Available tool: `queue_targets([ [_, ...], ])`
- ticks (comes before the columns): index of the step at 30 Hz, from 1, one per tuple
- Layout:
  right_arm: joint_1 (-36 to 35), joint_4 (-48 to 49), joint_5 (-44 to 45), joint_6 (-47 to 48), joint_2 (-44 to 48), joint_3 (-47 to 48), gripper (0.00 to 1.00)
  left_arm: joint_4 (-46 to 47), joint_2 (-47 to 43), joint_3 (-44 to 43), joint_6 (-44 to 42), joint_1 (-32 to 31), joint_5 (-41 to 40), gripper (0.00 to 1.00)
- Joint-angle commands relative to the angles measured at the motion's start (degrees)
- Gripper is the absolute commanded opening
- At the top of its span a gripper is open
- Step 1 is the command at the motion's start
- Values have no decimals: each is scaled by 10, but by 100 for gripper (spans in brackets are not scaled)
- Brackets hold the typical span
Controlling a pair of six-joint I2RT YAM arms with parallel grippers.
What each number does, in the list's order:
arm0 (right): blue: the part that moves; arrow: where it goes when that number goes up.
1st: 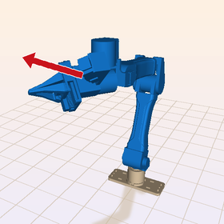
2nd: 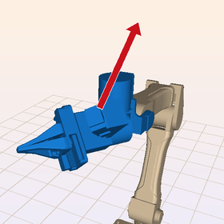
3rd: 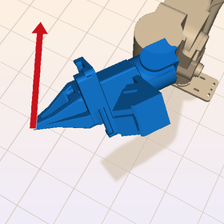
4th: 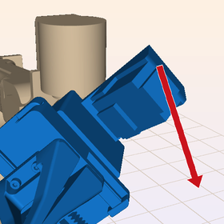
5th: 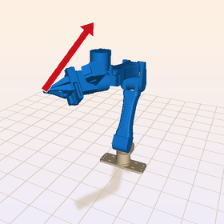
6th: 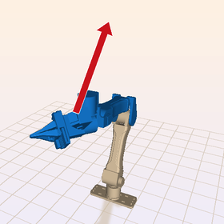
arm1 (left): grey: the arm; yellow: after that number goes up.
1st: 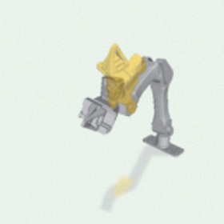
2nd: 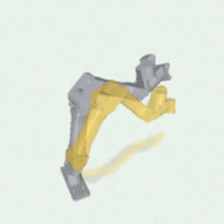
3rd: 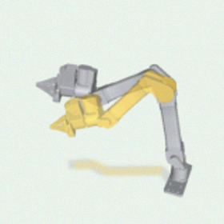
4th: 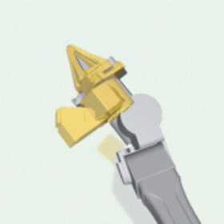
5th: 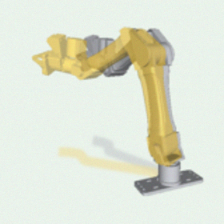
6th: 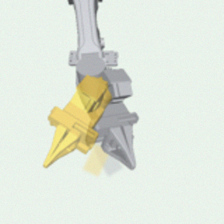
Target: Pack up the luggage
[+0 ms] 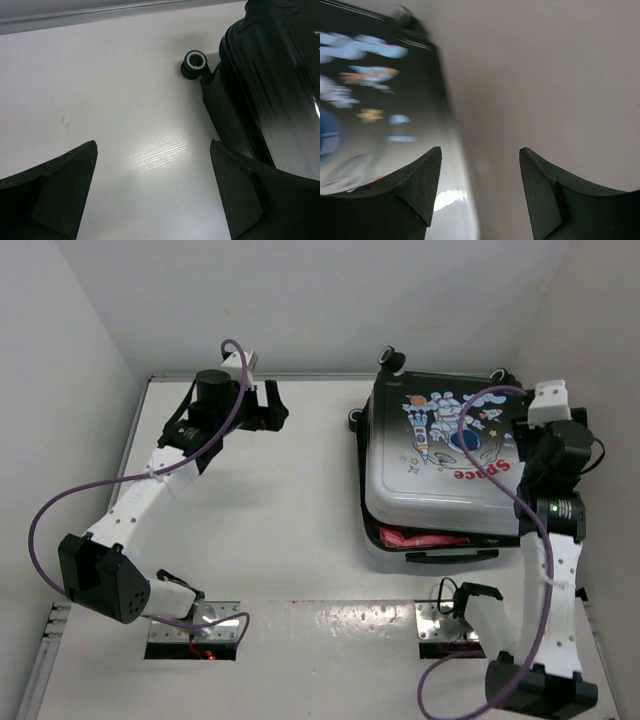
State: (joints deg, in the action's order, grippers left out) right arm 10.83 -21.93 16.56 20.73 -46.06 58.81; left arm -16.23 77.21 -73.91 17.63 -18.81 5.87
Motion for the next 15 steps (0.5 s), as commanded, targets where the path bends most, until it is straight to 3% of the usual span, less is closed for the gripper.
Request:
queue_targets([
  [1,56,136,94,67,-33,2,63,10,-23,13,0,9,-11,100],
  [3,117,136,92,45,-67,17,63,10,-29,13,0,9,-11,100],
  [8,241,89,-9,7,-145,39,62,10,-29,18,0,19,-11,100],
  [13,315,-35,-232,-3,-182,23,60,10,-29,24,13,31,1,100],
  [15,318,-61,-262,6,-191,-3,60,16,-29,25,20,36,8,100],
])
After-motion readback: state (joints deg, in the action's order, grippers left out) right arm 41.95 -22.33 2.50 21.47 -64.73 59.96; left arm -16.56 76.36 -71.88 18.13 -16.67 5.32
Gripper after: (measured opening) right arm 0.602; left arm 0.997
